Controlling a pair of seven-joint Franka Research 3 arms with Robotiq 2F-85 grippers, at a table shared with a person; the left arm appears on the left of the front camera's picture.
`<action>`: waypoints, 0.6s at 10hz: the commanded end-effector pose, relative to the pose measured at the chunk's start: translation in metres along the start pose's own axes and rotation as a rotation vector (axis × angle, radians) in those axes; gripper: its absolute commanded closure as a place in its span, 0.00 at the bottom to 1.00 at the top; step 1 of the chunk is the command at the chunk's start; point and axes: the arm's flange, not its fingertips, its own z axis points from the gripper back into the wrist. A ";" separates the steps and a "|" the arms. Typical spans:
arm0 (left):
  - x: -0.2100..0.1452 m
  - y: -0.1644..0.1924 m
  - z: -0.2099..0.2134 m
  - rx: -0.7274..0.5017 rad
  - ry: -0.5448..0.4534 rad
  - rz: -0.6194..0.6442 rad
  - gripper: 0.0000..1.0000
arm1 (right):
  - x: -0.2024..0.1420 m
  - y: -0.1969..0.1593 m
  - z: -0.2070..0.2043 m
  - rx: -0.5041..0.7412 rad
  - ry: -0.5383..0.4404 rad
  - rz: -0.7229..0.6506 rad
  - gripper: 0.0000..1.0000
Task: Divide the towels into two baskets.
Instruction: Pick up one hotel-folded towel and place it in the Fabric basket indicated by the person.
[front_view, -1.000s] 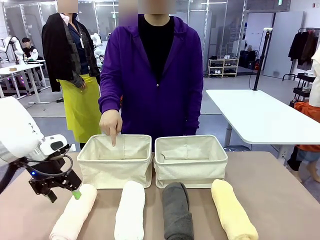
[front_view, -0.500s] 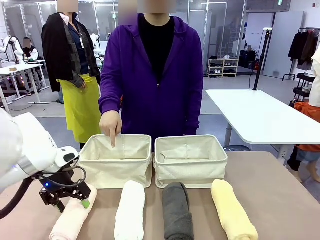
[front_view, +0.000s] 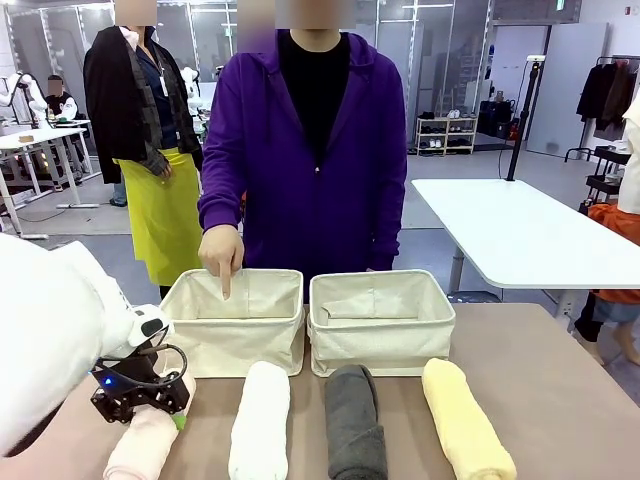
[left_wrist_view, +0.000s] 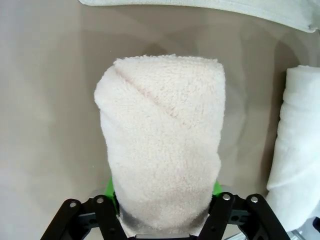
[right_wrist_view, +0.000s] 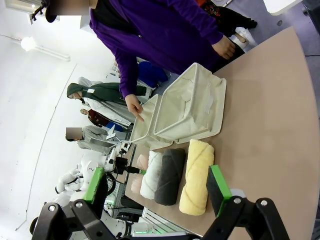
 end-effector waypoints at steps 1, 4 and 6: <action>-0.090 0.025 -0.003 -0.006 -0.006 -0.009 0.53 | -0.001 0.003 0.002 0.012 -0.006 0.007 0.00; -0.087 0.027 0.000 -0.037 0.002 0.000 0.79 | -0.001 0.003 0.002 0.012 -0.006 0.007 0.00; -0.001 0.000 0.005 -0.001 0.008 0.008 0.79 | -0.001 0.003 0.002 0.012 -0.006 0.007 0.00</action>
